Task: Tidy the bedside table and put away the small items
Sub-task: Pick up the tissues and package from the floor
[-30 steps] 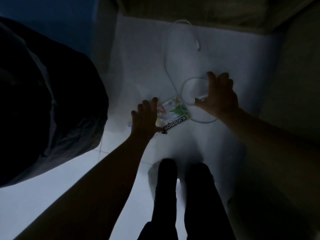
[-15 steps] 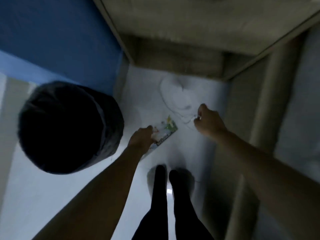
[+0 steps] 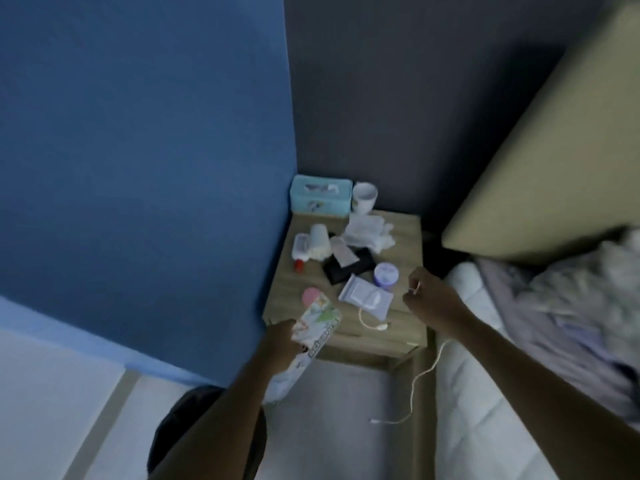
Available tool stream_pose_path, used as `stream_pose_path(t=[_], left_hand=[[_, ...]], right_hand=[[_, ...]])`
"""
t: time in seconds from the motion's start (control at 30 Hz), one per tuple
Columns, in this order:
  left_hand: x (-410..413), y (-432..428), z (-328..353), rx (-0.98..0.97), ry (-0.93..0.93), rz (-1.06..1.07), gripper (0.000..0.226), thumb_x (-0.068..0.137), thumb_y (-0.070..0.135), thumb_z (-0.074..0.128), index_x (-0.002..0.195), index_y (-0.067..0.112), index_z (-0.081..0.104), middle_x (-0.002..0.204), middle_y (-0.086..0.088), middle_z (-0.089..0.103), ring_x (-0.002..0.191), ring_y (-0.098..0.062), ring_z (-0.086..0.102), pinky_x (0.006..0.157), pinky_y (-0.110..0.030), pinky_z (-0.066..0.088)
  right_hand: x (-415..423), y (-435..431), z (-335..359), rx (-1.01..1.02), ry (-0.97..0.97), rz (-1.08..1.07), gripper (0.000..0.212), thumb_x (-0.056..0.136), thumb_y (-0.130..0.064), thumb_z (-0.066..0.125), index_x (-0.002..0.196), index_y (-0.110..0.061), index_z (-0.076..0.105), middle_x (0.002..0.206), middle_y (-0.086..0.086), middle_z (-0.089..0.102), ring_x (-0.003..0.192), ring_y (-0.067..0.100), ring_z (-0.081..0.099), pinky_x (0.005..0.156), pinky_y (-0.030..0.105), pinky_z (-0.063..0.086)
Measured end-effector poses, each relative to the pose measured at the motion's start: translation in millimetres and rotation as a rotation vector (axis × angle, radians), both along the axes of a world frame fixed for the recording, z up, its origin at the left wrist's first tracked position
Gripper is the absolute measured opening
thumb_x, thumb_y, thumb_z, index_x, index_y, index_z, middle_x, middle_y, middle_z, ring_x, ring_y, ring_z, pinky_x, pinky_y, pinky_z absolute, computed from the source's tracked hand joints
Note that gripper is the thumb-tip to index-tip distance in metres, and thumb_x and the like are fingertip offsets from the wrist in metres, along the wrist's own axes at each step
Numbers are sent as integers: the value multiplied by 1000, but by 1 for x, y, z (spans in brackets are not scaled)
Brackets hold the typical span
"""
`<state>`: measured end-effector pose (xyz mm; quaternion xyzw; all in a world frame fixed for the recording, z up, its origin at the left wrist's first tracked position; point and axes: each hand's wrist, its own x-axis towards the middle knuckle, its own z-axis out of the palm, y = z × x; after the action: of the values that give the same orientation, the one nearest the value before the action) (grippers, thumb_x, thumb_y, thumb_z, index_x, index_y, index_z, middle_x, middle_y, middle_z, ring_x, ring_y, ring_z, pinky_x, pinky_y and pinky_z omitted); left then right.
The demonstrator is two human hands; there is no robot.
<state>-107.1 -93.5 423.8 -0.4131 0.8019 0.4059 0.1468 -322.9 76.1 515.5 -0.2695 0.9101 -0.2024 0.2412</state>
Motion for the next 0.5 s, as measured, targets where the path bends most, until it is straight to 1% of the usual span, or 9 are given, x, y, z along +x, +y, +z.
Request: stream_pose_path(t=[0.1,0.17,0.2,0.27,0.37,0.43,0.5], left_hand=[[-22,-23,64,-36,82,29,41,80,18,71,118,6,62,119,-11,67,108,-25,62,81,-24,46],[-34,-36,94,-48,131,55,36,82,15,68,117,7,64,116,-12,68,106,-25,63,75,-20,41],[-40,-41,106,-57,151,62,36,83,15,67,118,7,64,118,-12,67,108,-25,62,75,-19,39],[-55,-52,125,-76,191,86,41,83,14,68,123,7,61,124,-12,64,114,-25,60,79,-19,39],[-79,-67,143,-99,183,115,46,83,13,69,127,6,57,131,-13,60,120,-28,56,91,-25,42],[-96,-78,151,-106,149,111,45,82,14,70,125,4,59,128,-15,61,117,-29,58,90,-27,44],[-114,-88,156,-112,132,122,43,80,17,73,120,3,62,123,-17,64,113,-30,60,87,-29,46]], right_hand=[[-26,-16,77,-25,76,11,10,84,-16,55,86,-13,46,81,7,53,80,26,49,65,29,33],[-43,-28,120,-64,107,6,11,85,-18,55,79,-15,46,79,6,53,79,26,51,58,29,32],[-51,-35,139,-89,118,0,16,85,-19,55,73,-17,45,76,5,54,78,26,52,54,28,33],[-67,-49,176,-131,120,-11,22,85,-20,56,66,-19,46,70,2,53,72,25,52,51,23,34],[-88,-70,222,-127,119,12,22,85,-17,54,63,-14,51,64,3,53,61,22,52,51,24,38],[-103,-85,242,-112,129,56,20,84,-14,52,67,-6,56,61,7,54,58,25,54,55,26,43],[-120,-101,252,-132,108,80,14,83,-12,51,73,-5,57,62,8,54,60,27,55,55,29,45]])
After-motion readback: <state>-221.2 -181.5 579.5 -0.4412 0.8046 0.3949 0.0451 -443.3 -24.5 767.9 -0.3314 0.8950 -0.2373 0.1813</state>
